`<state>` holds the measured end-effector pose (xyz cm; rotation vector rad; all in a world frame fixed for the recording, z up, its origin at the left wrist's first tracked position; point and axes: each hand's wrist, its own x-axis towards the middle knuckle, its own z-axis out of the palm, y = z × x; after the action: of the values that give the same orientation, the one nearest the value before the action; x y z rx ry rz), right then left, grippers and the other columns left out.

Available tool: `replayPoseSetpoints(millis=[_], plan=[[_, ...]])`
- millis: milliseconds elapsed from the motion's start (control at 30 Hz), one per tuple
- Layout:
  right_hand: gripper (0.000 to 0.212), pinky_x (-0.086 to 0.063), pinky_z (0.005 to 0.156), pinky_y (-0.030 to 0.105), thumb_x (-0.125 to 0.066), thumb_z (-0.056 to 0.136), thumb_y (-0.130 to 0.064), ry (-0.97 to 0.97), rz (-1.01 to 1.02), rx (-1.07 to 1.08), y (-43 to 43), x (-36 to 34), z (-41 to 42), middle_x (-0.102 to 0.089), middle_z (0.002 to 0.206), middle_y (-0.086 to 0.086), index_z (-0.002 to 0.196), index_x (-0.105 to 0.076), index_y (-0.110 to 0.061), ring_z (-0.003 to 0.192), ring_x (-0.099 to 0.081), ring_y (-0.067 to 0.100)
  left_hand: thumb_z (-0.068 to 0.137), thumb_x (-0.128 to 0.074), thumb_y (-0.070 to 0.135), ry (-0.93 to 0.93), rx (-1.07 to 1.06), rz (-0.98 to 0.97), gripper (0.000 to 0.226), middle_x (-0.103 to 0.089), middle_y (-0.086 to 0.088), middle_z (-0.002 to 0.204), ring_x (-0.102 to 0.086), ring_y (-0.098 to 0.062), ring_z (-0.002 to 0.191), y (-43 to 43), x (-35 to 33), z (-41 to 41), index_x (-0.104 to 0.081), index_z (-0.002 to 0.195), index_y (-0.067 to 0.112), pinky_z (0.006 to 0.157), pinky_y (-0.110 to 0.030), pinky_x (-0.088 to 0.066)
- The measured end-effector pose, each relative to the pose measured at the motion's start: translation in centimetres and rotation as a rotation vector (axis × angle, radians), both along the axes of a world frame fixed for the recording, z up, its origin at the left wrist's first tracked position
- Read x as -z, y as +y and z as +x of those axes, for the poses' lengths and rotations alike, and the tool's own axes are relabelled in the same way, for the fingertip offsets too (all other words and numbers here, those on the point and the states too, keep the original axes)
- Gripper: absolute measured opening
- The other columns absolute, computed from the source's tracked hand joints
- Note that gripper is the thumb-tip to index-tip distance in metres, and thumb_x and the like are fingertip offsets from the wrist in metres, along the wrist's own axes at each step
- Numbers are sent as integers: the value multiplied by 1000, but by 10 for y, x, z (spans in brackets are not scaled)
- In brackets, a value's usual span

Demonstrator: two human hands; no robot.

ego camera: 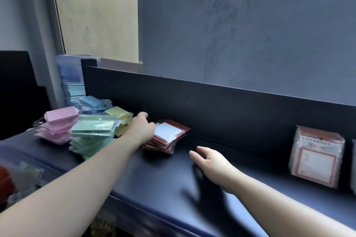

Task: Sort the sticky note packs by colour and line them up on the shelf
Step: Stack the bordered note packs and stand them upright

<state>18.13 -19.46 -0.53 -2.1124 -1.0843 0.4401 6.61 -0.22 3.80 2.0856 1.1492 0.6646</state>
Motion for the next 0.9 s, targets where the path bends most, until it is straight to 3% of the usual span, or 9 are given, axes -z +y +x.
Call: replayPoseSetpoints(millis=[167, 267, 333, 400, 533, 667, 733, 800, 900], plan=[[87, -30, 107, 33, -45, 78, -73, 328, 85, 193, 63, 1, -13, -47, 134, -6, 143, -38, -15, 122, -43, 15, 87, -47, 18, -73, 57, -303, 22, -64, -22, 101, -56, -28, 79, 29, 10, -7, -59, 88, -1, 67, -31, -42], [59, -31, 95, 28, -44, 89, -62, 487, 145, 227, 86, -7, -16, -50, 109, -9, 122, -55, -14, 101, -43, 11, 92, -54, 20, -206, 170, -532, 24, -64, -10, 77, -57, -19, 67, 29, 13, -11, -61, 75, 4, 60, -25, -41], [44, -29, 98, 27, -43, 94, -54, 546, 180, 221, 96, -10, -16, -50, 114, -9, 115, -57, -17, 107, -43, 11, 92, -57, 26, -231, 261, -601, 28, -63, -5, 69, -58, -16, 64, 28, 14, -14, -63, 74, 6, 60, -24, -43], [49, -32, 109, 34, -49, 95, -47, 589, 208, 210, 105, -11, -17, -54, 125, -7, 128, -53, -11, 118, -49, 16, 81, -64, 34, -234, 330, -620, 27, -65, -5, 73, -59, -18, 68, 32, 15, -16, -66, 76, 7, 66, -25, -44], [28, -52, 88, 35, -52, 94, -9, 661, 298, 209, 119, -10, -19, -70, 110, 10, 120, -60, -3, 99, -67, 25, 90, -51, 26, -281, 322, -656, 21, -57, -10, 76, -48, -19, 62, 49, 15, -14, -54, 74, 13, 56, -24, -33], [19, -54, 69, 30, -50, 93, -2, 691, 317, 239, 122, -14, -23, -71, 99, 12, 108, -61, -4, 83, -68, 24, 93, -45, 17, -285, 329, -739, 27, -54, -1, 54, -49, -12, 37, 53, 11, -6, -54, 68, 13, 41, -13, -36], [15, -53, 63, 28, -51, 91, -3, 686, 298, 273, 120, -15, -24, -70, 89, 10, 103, -61, -4, 73, -67, 22, 94, -45, 17, -277, 348, -778, 24, -57, -2, 59, -53, -15, 46, 51, 11, -1, -59, 74, 11, 46, -16, -40], [21, -52, 68, 31, -55, 88, -7, 683, 280, 284, 115, -15, -21, -68, 92, 13, 108, -58, 0, 75, -66, 24, 95, -48, 20, -260, 372, -804, 19, -57, -4, 69, -52, -17, 56, 48, 14, 2, -60, 84, 10, 52, -21, -41], [24, -53, 77, 31, -51, 90, -3, 695, 267, 218, 100, -15, -20, -70, 106, 15, 112, -61, -1, 87, -67, 26, 93, -55, 15, -254, 409, -841, 13, -59, -5, 62, -54, -13, 40, 43, 16, 3, -60, 85, 6, 40, -16, -40]])
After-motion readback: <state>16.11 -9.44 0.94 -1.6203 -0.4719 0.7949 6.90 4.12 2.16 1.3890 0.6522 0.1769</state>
